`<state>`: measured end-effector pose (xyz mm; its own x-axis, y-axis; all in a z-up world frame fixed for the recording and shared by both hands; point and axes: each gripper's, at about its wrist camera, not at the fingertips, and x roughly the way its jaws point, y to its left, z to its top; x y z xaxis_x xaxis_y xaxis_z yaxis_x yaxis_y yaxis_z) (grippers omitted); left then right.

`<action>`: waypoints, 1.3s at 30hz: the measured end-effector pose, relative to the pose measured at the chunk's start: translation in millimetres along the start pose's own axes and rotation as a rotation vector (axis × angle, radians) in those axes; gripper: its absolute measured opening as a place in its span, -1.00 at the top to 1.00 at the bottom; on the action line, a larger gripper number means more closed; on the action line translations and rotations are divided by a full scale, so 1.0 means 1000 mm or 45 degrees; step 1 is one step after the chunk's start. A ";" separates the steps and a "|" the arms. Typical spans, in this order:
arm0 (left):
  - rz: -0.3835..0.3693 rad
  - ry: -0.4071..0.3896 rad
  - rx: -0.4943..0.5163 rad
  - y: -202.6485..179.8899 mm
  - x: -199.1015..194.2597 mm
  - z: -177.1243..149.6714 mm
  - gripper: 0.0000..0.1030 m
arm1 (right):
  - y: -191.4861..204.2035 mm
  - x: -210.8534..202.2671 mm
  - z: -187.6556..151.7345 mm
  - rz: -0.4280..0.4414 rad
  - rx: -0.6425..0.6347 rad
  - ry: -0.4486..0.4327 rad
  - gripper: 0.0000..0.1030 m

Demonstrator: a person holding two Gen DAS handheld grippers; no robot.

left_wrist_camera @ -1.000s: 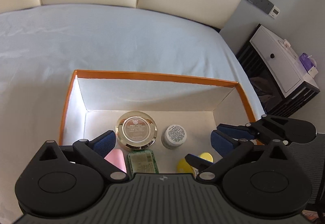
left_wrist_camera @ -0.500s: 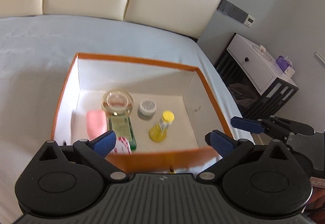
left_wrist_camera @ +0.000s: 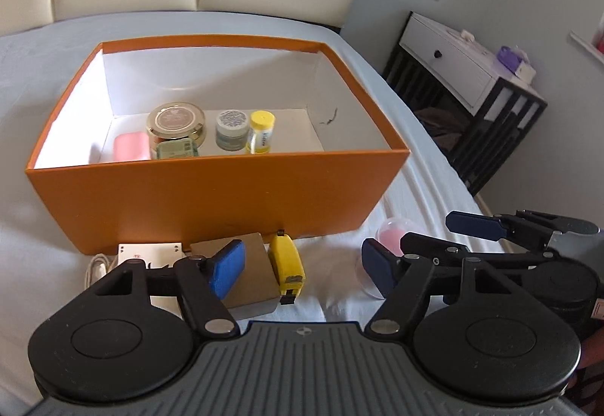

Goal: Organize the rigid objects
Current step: 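Withdraw both tools from the box toward the remaining items, then grasp the yellow tape measure with the left tool while the right tool grasps the sponge container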

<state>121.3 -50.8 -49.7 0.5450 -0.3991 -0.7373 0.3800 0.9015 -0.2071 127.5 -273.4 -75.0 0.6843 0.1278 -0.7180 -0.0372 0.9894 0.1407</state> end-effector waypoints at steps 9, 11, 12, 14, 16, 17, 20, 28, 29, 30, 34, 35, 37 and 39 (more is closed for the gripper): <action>0.086 0.064 0.143 -0.016 0.021 -0.009 -0.39 | -0.004 0.023 -0.007 -0.021 0.038 0.067 -0.27; 0.093 0.075 0.182 -0.019 0.023 -0.009 -0.24 | -0.008 0.027 -0.008 -0.010 0.069 0.087 -0.22; 0.103 0.078 0.201 -0.021 0.025 -0.009 -0.21 | -0.011 0.027 -0.007 0.008 0.088 0.086 -0.20; 0.117 0.091 0.247 -0.024 0.029 -0.010 -0.19 | -0.014 0.026 -0.008 0.014 0.112 0.079 -0.19; 0.122 0.097 0.291 -0.028 0.031 -0.011 -0.11 | -0.016 0.024 -0.009 -0.015 0.139 0.061 -0.19; 0.132 0.106 0.321 -0.031 0.033 -0.013 -0.04 | -0.017 0.022 -0.010 -0.032 0.144 0.051 -0.19; 0.172 0.139 0.379 -0.037 0.040 -0.016 0.09 | -0.018 0.020 -0.010 -0.050 0.163 0.034 -0.14; 0.229 0.168 0.400 -0.044 0.049 -0.013 0.15 | -0.025 0.024 -0.008 -0.024 0.218 0.054 0.08; 0.239 0.176 0.402 -0.045 0.051 -0.011 0.15 | -0.025 0.025 -0.008 -0.019 0.216 0.055 0.06; 0.251 0.182 0.405 -0.047 0.053 -0.011 0.15 | -0.025 0.026 -0.009 -0.010 0.215 0.059 0.00; 0.327 0.206 0.465 -0.057 0.062 -0.009 0.15 | -0.030 0.029 -0.008 0.028 0.243 0.079 -0.08; 0.335 0.211 0.489 -0.060 0.064 -0.010 0.15 | -0.032 0.030 -0.008 0.035 0.258 0.084 -0.09; 0.330 0.215 0.514 -0.064 0.066 -0.011 0.15 | -0.035 0.033 -0.008 0.051 0.285 0.098 -0.15; 0.302 0.214 0.516 -0.065 0.066 -0.012 0.16 | -0.035 0.037 -0.007 0.091 0.281 0.130 -0.29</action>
<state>123.3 -134.2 -92.9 0.5364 -0.1285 -0.8341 0.5385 0.8131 0.2210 149.1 -302.6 -111.5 0.6082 0.2142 -0.7644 0.0846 0.9399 0.3307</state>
